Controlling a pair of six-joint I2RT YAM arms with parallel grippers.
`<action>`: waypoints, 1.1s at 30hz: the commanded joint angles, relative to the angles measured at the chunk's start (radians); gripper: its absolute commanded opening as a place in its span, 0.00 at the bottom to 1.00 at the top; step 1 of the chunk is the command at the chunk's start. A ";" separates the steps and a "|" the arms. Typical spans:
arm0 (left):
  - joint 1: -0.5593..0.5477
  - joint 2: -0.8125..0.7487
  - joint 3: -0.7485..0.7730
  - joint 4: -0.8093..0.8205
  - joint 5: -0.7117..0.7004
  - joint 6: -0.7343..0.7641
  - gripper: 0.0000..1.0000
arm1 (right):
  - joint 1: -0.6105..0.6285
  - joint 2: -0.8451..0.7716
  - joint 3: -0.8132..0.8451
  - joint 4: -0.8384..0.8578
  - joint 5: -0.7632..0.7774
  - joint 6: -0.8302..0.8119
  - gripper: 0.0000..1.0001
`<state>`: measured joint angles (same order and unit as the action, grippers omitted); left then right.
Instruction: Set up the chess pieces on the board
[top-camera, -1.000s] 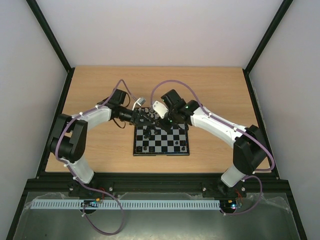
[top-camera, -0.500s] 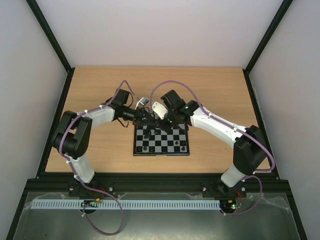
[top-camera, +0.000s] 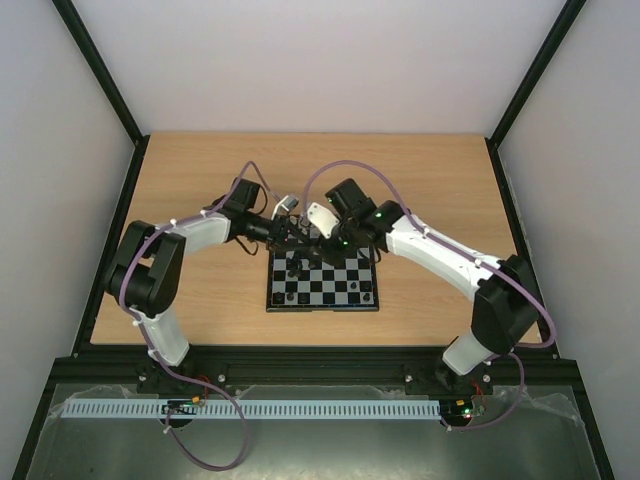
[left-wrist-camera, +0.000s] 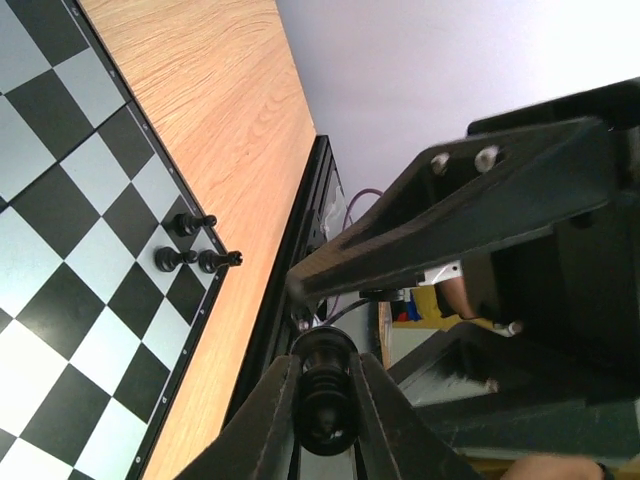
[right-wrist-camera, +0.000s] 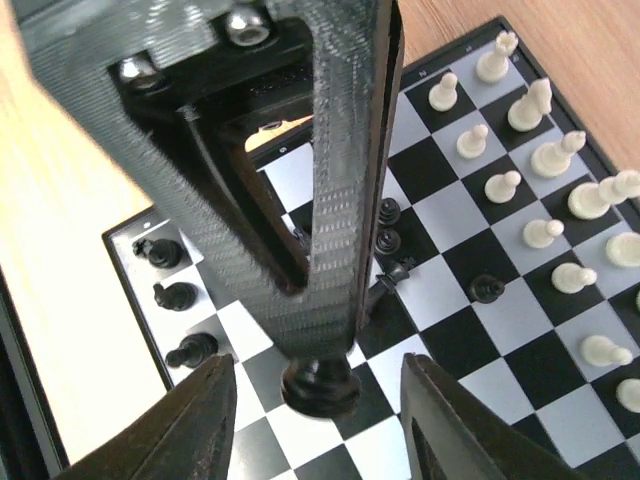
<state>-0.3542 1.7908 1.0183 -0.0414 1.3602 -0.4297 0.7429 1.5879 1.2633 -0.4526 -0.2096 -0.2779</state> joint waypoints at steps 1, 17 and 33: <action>0.010 -0.060 0.054 -0.200 -0.050 0.228 0.11 | -0.082 -0.111 -0.027 -0.094 -0.098 0.017 0.49; -0.272 -0.204 0.224 -0.658 -0.856 0.921 0.12 | -0.360 -0.282 -0.177 -0.056 -0.094 0.184 0.56; -0.510 -0.153 0.188 -0.598 -1.099 1.077 0.11 | -0.394 -0.325 -0.226 -0.034 -0.066 0.169 0.56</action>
<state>-0.8623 1.6169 1.2221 -0.6411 0.3172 0.6109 0.3511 1.2976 1.0611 -0.4835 -0.2783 -0.1081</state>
